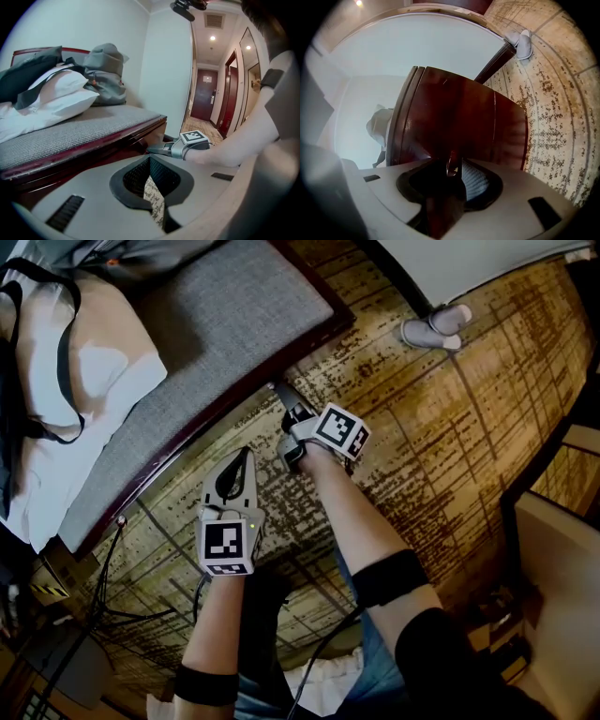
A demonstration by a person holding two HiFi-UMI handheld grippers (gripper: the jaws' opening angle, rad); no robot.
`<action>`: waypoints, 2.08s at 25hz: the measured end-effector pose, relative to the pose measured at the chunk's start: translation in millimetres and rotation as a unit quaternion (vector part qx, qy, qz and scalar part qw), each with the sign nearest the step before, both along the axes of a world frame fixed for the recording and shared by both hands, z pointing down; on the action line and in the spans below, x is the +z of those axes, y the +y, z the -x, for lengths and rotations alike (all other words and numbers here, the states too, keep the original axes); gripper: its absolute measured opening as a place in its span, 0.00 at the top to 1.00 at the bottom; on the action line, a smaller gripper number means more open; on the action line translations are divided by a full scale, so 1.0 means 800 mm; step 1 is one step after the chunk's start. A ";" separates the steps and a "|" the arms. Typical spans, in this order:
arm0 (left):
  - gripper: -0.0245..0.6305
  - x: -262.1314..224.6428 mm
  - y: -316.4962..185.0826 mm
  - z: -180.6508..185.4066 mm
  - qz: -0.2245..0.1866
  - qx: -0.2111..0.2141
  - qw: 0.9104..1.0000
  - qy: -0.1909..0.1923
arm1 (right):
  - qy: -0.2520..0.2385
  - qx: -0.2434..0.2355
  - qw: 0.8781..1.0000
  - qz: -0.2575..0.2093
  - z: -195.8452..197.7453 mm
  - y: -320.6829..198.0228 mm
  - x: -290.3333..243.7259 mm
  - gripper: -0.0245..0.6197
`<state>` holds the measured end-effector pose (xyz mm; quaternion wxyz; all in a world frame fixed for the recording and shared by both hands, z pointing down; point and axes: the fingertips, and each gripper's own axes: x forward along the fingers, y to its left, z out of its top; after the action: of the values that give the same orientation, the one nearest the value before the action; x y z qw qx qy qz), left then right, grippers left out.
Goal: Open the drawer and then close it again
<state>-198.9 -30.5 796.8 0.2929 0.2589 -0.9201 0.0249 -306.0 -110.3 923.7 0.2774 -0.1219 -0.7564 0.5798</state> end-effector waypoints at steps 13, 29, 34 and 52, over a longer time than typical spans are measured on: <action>0.96 0.025 0.019 -0.010 0.001 -0.009 1.000 0.001 | -0.002 0.007 1.000 -0.002 0.001 0.000 0.005 0.85; 0.96 0.009 0.010 -0.016 -0.017 -0.020 0.999 0.029 | 0.017 0.006 0.999 -0.043 -0.002 -0.006 0.003 0.85; 0.96 0.006 0.009 -0.022 -0.013 -0.011 1.000 0.026 | 0.022 -0.001 0.999 -0.049 -0.019 -0.013 0.002 0.85; 0.96 -0.048 -0.064 -0.105 -0.024 0.073 0.996 0.046 | 0.080 0.004 0.994 -0.070 -0.160 -0.079 0.003 0.85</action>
<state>-114.7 -82.0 758.4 0.3265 0.3328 -0.8846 0.0125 -178.0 -173.6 925.8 0.3425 -0.0522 -0.7709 0.5345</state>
